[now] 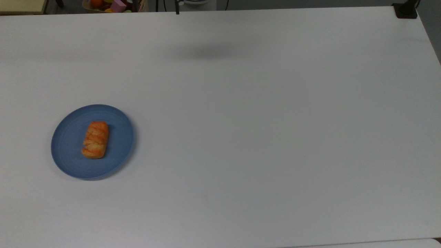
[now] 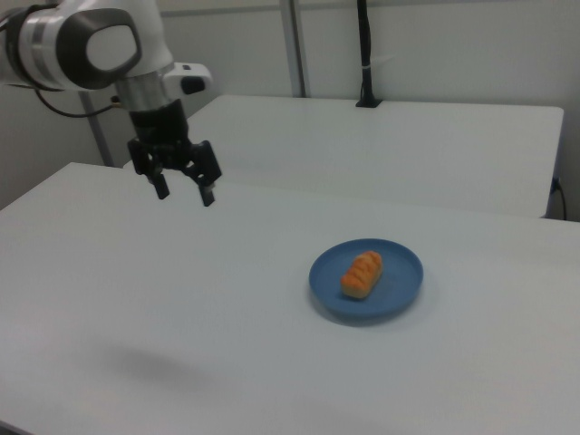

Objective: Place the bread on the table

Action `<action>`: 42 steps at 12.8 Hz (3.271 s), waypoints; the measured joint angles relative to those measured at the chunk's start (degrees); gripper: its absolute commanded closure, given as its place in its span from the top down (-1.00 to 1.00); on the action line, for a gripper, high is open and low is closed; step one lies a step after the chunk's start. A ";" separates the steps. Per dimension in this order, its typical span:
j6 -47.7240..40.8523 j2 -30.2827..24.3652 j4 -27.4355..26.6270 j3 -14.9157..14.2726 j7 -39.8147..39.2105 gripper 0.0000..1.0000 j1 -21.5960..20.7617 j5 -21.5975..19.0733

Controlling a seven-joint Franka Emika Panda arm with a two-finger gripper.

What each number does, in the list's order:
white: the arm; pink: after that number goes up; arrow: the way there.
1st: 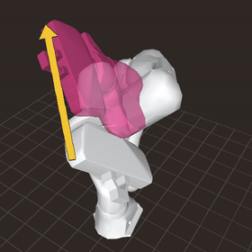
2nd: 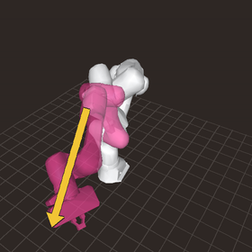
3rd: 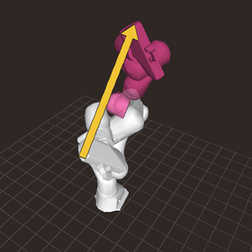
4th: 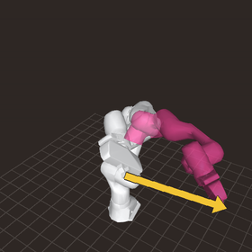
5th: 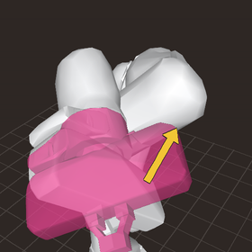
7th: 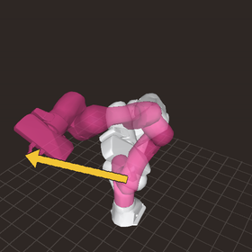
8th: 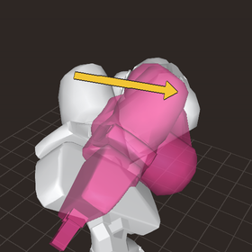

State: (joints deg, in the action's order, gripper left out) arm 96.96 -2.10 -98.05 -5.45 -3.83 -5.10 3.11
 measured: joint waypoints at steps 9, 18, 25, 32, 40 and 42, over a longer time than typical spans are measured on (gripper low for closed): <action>3.11 15.92 14.62 -0.33 -13.89 1.00 13.65 -2.90; 19.93 28.85 18.19 -0.31 -14.13 1.00 16.14 -2.95; 33.55 37.40 18.39 0.26 -3.92 1.00 16.10 -3.03; 38.40 41.98 18.45 1.29 -1.03 0.84 15.21 -3.03; 41.99 43.03 18.41 1.29 -1.01 0.43 15.31 -3.02; 41.99 43.27 18.29 1.29 -1.02 0.13 15.30 -2.96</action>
State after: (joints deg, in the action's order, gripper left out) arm 138.95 41.17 -79.75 -4.16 -4.84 10.20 0.15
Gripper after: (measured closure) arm 0.225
